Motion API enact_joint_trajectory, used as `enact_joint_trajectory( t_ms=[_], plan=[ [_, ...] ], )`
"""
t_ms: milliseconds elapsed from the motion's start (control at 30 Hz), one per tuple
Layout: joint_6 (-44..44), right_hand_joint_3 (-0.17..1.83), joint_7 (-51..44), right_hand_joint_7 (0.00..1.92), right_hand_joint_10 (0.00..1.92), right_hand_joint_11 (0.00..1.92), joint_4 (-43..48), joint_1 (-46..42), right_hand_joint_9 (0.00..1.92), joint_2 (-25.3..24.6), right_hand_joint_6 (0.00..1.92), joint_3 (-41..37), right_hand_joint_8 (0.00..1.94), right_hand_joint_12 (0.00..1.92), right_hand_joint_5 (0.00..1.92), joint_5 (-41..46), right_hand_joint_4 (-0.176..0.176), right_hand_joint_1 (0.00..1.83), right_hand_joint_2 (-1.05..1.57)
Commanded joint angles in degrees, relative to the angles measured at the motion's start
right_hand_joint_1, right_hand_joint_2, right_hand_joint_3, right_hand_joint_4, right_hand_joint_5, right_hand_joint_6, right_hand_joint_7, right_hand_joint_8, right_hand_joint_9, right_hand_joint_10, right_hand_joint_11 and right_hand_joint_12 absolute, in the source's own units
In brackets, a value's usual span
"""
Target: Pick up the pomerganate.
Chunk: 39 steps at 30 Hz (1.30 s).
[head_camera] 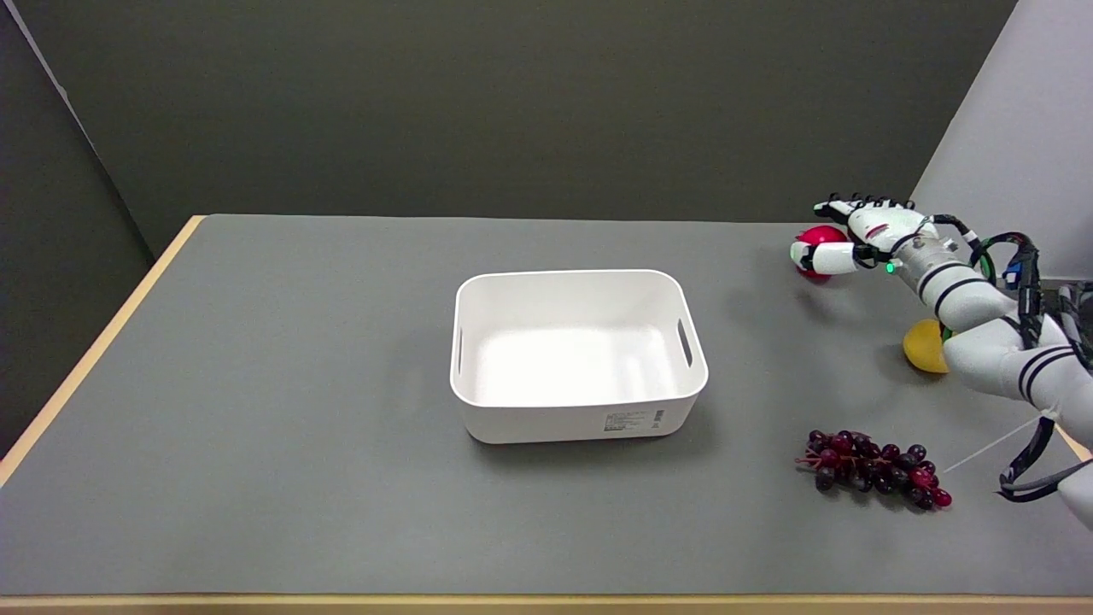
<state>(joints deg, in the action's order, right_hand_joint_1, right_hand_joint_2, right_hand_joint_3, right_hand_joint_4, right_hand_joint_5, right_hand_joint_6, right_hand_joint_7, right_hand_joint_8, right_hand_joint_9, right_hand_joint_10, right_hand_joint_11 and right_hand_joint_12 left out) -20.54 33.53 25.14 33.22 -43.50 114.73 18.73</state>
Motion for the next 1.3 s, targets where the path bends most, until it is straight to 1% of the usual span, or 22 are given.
enact_joint_trajectory(
  t_ms=[33, 100, 133, 167, 233, 300, 367, 433, 500, 567, 667, 800, 867, 1000, 1100, 1300],
  plan=[
    [0.96, 0.98, -0.08, 0.13, 0.51, 0.05, -2.28, 1.73, 0.13, -3.19, 0.34, 0.84, 0.24, 1.11, 0.10, 0.06, 0.118, 0.04, 0.54],
    [0.74, 0.98, 0.35, 0.13, 0.51, 0.05, -1.01, 1.70, 0.13, -3.41, 0.34, 1.47, 0.24, 1.11, 0.10, 0.80, 0.118, 0.04, 0.54],
    [-0.92, 0.98, 3.67, 0.13, 0.51, 0.05, 6.36, 1.52, 0.13, -4.57, 0.34, 6.34, 0.24, 1.11, 0.10, 6.50, 0.118, 0.04, 0.54],
    [0.95, 0.98, -0.09, 0.13, 0.51, 0.05, -1.48, 1.73, 0.13, -3.34, 0.34, 0.82, 0.24, 1.11, 0.10, 0.04, 0.118, 0.05, 0.55],
    [0.63, 0.97, -0.08, 0.13, 0.51, 0.05, -0.84, 1.73, 0.13, -3.34, 0.34, 0.84, 0.24, 1.11, 0.10, 0.06, 0.118, 0.06, 0.56],
    [0.48, 0.97, -0.08, 0.13, 0.51, 0.05, -0.29, 1.73, 0.13, -3.34, 0.34, 0.84, 0.25, 1.12, 0.09, 0.06, 0.117, 0.15, 0.59],
    [0.47, 0.96, -0.08, 0.13, 0.51, 0.05, -0.02, 1.73, 0.13, -3.36, 0.34, 0.84, 0.25, 1.12, 0.09, 0.06, 0.116, 0.18, 0.60],
    [0.31, 0.97, -0.08, 0.13, 0.53, 0.06, 0.35, 1.81, 0.14, -3.42, 0.34, 0.84, 0.25, 1.12, 0.09, 0.06, 0.112, 0.34, 0.64],
    [0.00, 0.97, -0.08, 0.13, 0.54, 0.07, 0.36, 1.90, 0.15, -3.42, 0.34, 0.92, 0.25, 1.12, 0.09, 0.06, 0.109, 0.43, 0.66],
    [0.00, 1.03, -0.08, 0.14, 0.58, 0.10, 0.43, 1.98, 0.17, -3.42, 0.35, 0.92, 0.27, 1.09, 0.09, 0.06, 0.106, 0.53, 0.67],
    [0.00, 0.99, -0.08, 0.16, 0.59, 0.11, 0.43, 2.05, 0.20, -3.42, 0.35, 0.92, 0.26, 1.16, 0.11, 0.06, 0.099, 0.67, 0.70],
    [-0.16, 1.00, -0.08, 0.17, 0.60, 0.12, 0.43, 2.05, 0.21, -3.42, 0.36, 0.92, 0.27, 1.18, 0.11, 0.06, 0.100, 0.74, 0.71],
    [-0.52, 1.05, -0.08, 0.16, 0.62, 0.16, 0.43, 1.90, 0.22, -3.42, 0.38, 0.92, 0.29, 1.15, 0.10, 0.06, 0.102, 0.72, 0.71],
    [-1.12, 1.04, -0.08, 0.18, 0.64, 0.17, 0.43, 1.73, 0.24, -3.42, 0.39, 0.92, 0.30, 1.18, 0.11, 0.06, 0.103, 0.78, 0.72],
    [-1.36, 1.05, -0.08, 0.19, 0.66, 0.20, 0.43, 1.66, 0.26, -3.42, 0.41, 0.92, 0.30, 1.23, 0.12, 0.06, 0.100, 0.81, 0.74],
    [-1.76, 1.03, -0.08, 0.24, 0.73, 0.25, 0.43, 1.73, 0.33, -3.34, 0.47, 0.92, 0.34, 1.32, 0.18, 0.06, 0.107, 0.94, 0.77]
  ],
)
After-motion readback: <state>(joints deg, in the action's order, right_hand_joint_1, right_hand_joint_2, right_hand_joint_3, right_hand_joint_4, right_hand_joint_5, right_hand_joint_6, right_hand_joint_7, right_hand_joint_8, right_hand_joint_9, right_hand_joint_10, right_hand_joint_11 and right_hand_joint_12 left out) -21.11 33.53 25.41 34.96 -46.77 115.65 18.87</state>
